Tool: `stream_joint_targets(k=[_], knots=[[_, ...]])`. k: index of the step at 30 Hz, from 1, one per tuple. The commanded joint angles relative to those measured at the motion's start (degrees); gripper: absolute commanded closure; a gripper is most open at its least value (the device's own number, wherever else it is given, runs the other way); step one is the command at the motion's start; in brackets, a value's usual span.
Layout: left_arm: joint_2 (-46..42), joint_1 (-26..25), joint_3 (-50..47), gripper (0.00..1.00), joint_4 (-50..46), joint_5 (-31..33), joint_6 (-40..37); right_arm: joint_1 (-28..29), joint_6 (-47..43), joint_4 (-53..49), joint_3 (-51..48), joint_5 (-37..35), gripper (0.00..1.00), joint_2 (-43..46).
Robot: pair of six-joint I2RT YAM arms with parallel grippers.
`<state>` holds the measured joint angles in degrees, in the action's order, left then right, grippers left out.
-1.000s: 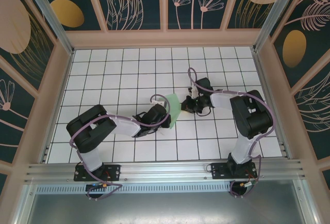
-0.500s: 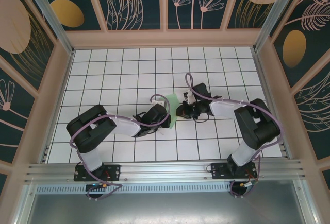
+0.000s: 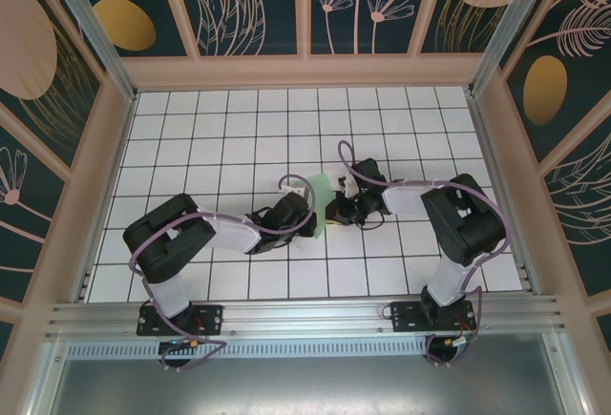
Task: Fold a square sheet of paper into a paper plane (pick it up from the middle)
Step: Third fold the triangle at the center of the table.
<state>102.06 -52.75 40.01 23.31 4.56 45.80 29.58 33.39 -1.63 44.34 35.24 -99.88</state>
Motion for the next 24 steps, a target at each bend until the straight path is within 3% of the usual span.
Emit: stream_joint_targets(k=[1,12,21,24], knots=[[3.0,0.3,-0.4,0.87,-6.5,-2.0,-1.1,0.4,-1.2,-0.9,-0.7,-2.9,0.91,-0.5],[2.9,0.3,-0.5,0.87,-6.4,-2.3,-1.2,1.4,1.1,-1.1,-0.5,1.3,0.90,6.7],[3.1,0.3,-0.4,0.87,-6.4,-2.6,-1.2,4.1,3.9,3.9,-4.4,1.2,0.90,3.6],[3.1,0.3,-0.5,0.87,-6.3,-2.7,-1.1,4.1,2.6,1.3,-4.1,-2.1,0.90,1.7]])
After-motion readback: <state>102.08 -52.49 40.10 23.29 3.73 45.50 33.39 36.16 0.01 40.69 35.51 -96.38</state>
